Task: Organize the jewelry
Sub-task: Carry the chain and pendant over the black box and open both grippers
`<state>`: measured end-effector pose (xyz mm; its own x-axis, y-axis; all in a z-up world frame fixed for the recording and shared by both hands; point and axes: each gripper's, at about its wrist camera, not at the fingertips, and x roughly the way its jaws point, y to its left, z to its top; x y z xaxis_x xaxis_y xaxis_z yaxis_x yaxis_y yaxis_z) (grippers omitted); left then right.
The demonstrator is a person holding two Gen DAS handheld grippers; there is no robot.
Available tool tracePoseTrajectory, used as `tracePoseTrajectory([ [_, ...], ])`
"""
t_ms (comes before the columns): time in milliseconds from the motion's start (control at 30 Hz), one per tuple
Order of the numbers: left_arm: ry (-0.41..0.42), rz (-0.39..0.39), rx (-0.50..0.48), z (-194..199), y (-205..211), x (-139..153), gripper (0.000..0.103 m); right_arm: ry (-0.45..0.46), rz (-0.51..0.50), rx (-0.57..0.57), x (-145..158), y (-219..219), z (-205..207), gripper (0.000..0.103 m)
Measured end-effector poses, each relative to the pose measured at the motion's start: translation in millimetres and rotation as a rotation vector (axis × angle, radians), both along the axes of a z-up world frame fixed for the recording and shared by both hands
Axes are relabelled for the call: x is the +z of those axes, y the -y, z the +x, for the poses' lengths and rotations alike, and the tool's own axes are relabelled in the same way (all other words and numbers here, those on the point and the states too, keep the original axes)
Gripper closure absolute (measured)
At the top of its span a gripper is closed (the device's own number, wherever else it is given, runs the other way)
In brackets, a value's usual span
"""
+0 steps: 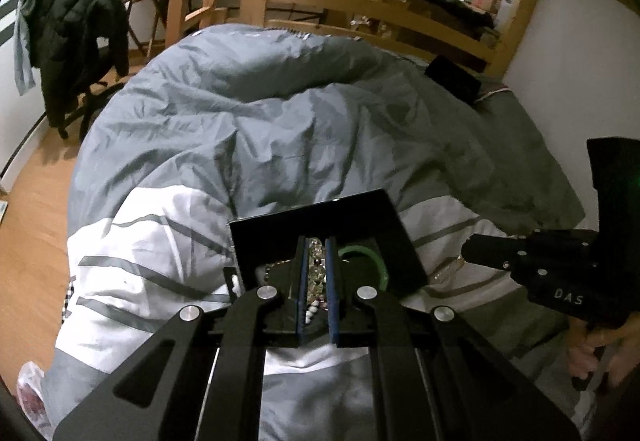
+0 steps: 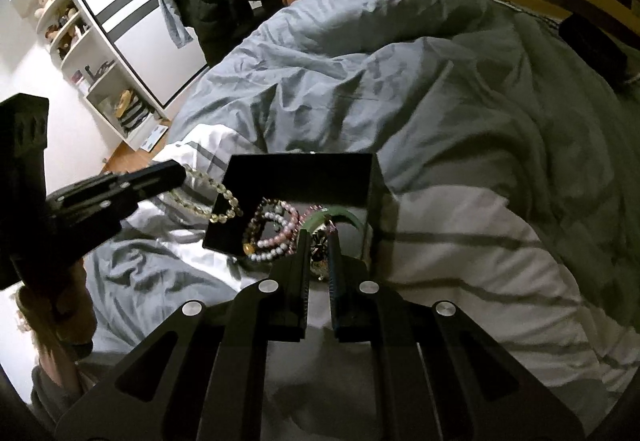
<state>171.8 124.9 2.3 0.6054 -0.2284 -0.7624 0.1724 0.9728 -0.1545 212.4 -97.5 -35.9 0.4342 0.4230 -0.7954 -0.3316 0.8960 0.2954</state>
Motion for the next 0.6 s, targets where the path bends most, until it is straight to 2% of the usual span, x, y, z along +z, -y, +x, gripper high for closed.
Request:
tracePoseTrajectory([
  [300, -0.048, 0.018, 0.009, 14, -3, -18, 0.095, -0.03, -0.027, 0.025, -19, -26, 25, 0.094],
  [600, -0.124, 0.048, 0.026, 28, -2, -44, 0.095, -0.057, -0.059, 0.031, -40, -32, 39, 0.094],
])
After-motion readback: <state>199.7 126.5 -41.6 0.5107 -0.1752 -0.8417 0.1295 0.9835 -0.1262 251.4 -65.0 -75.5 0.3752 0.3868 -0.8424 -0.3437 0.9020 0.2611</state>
